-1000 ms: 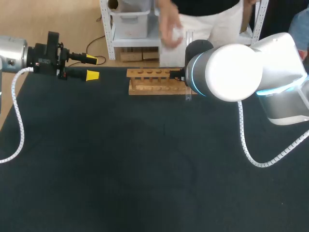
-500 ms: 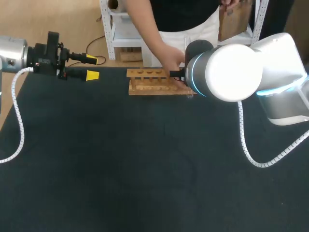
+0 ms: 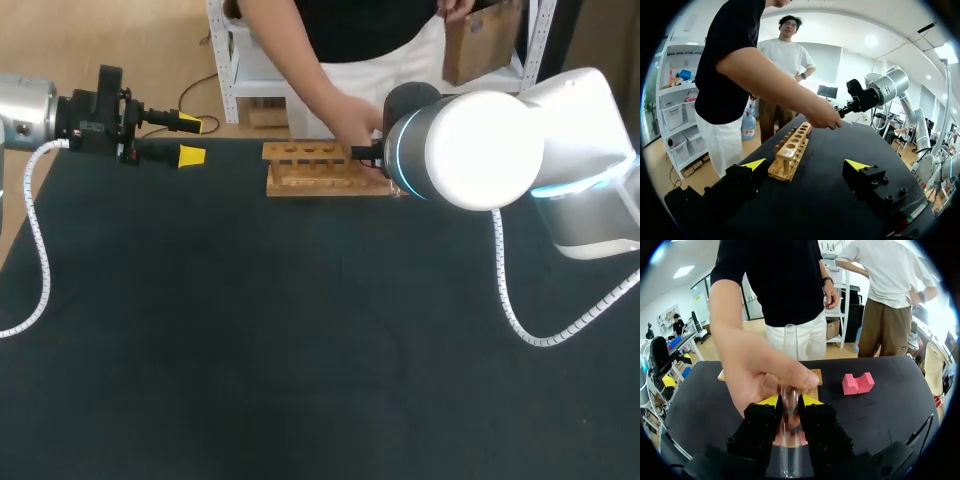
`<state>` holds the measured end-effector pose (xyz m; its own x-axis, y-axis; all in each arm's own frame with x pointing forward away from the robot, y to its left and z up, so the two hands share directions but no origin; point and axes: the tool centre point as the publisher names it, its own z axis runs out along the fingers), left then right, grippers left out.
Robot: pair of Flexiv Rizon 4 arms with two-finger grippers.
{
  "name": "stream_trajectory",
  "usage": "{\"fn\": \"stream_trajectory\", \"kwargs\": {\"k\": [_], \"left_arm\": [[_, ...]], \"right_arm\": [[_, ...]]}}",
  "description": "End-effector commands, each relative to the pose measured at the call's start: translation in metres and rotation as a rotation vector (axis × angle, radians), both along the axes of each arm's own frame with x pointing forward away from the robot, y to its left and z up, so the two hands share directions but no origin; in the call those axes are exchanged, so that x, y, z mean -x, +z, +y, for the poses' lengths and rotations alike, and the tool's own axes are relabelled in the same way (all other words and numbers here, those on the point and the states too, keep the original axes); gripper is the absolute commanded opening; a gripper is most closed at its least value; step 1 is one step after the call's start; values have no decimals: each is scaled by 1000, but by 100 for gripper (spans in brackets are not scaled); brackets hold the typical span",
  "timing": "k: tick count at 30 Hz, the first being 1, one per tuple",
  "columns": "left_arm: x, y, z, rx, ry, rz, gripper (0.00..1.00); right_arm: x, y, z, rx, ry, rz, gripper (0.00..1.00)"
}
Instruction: Grasp the test tube, adjust it, and insert it.
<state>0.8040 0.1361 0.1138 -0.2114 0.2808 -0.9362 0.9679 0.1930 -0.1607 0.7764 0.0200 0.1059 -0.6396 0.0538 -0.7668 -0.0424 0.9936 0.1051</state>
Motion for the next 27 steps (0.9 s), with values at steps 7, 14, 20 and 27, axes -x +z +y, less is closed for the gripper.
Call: {"fn": "stream_trajectory", "kwargs": {"k": [7, 14, 20, 27], "left_arm": [[0, -1, 0, 2, 0, -3, 100], [0, -1, 0, 2, 0, -3, 100], [0, -1, 0, 2, 0, -3, 100], [0, -1, 0, 2, 0, -3, 100]], "right_arm": [[1, -1, -1, -3, 1, -6, 0], [1, -1, -1, -3, 1, -6, 0], [1, -1, -1, -3, 1, -6, 0], [-4, -5, 8, 18, -23, -2, 0]]}}
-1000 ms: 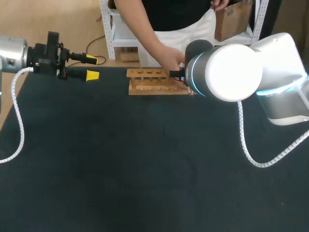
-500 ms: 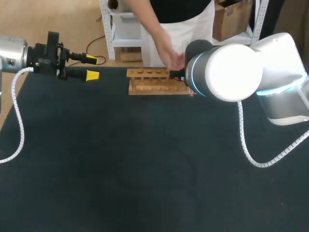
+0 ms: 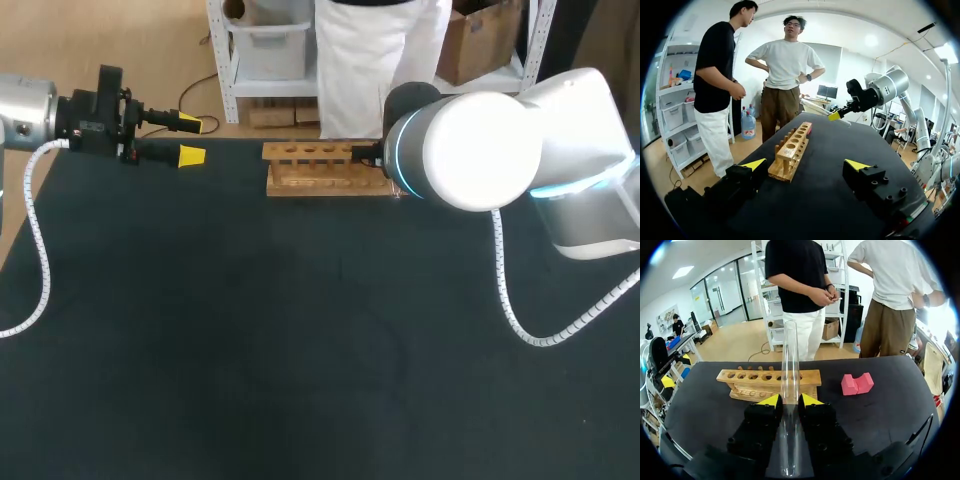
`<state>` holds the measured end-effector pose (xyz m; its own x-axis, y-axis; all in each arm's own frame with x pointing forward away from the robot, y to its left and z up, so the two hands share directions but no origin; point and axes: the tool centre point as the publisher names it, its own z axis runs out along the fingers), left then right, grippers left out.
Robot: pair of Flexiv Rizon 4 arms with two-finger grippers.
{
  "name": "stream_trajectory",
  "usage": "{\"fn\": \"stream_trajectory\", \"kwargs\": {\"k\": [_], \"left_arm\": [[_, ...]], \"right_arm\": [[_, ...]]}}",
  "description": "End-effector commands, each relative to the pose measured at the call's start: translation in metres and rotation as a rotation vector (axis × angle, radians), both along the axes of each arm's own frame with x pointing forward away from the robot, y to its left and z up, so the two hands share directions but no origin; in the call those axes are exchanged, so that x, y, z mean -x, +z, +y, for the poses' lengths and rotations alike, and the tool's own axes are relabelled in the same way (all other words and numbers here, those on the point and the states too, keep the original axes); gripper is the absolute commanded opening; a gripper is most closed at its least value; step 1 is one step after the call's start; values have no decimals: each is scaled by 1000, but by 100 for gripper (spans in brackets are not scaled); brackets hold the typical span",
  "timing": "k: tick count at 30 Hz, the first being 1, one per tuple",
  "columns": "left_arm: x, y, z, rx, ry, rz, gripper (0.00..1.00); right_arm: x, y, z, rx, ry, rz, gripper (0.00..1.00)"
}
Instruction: Grasp the test tube, adjust it, and insert it.
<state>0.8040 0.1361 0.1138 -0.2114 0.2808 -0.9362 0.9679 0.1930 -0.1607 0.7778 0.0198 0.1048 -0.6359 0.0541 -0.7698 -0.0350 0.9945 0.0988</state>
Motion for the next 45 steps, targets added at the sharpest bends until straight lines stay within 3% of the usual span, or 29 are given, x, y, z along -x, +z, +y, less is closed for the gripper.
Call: {"fn": "stream_trajectory", "kwargs": {"k": [1, 17, 45], "left_arm": [[0, -1, 0, 2, 0, -3, 100], [0, -1, 0, 2, 0, -3, 100], [0, -1, 0, 2, 0, -3, 100]], "right_arm": [[-3, -5, 11, 25, -18, 8, 0], [-16, -31, 38, 17, -30, 75, 0], [-35, -59, 42, 15, -47, 145, 0]]}}
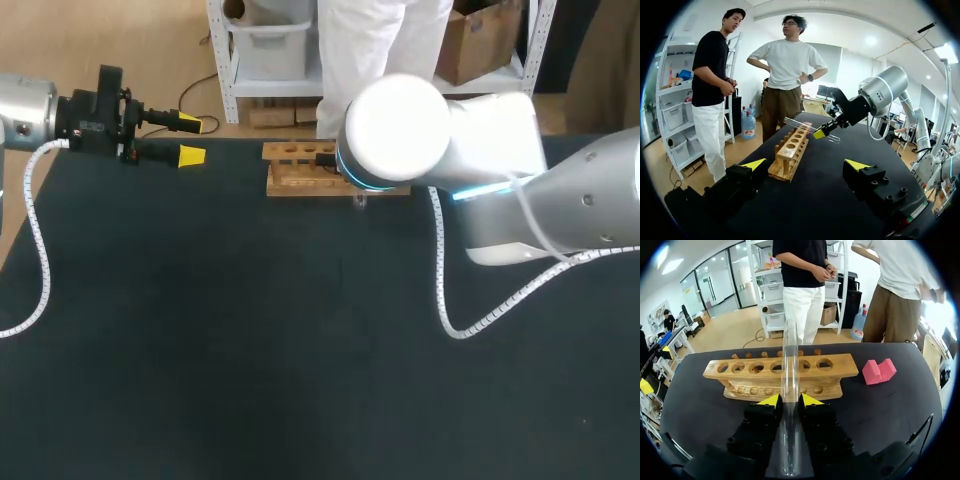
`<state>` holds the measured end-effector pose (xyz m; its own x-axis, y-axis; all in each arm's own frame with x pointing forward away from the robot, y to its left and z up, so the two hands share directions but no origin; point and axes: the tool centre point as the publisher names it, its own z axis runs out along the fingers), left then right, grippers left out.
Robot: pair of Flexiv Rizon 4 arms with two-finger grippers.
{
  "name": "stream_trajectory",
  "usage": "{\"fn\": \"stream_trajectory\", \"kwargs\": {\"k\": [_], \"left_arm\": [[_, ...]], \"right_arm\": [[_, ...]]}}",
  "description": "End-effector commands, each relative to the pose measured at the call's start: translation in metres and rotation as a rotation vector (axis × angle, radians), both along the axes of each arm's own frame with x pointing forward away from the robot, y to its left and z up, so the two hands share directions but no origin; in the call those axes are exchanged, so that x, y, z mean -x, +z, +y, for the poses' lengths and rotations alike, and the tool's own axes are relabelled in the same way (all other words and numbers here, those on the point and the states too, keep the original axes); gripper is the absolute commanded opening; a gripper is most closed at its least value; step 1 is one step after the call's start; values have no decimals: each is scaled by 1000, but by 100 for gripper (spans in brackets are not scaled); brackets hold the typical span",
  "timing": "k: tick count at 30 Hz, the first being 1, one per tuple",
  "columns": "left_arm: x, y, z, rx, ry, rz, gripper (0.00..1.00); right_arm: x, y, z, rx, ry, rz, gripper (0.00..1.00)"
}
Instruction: Grasp the test tube, adjust it, and insert it.
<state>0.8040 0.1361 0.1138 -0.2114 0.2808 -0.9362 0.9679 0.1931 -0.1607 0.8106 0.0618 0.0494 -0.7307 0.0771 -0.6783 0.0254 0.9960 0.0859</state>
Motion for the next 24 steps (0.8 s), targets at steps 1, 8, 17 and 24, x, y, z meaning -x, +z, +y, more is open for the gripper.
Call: {"fn": "stream_trajectory", "kwargs": {"k": [1, 8, 17, 24], "left_arm": [[0, -1, 0, 2, 0, -3, 100], [0, -1, 0, 2, 0, -3, 100], [0, -1, 0, 2, 0, -3, 100], [0, -1, 0, 2, 0, -3, 100]], "right_arm": [[-2, -3, 0, 1, 1, 12, 0], [-2, -8, 1, -7, 6, 44, 0], [-1, -14, 1, -9, 20, 99, 0], [-2, -17, 2, -12, 43, 137, 0]]}}
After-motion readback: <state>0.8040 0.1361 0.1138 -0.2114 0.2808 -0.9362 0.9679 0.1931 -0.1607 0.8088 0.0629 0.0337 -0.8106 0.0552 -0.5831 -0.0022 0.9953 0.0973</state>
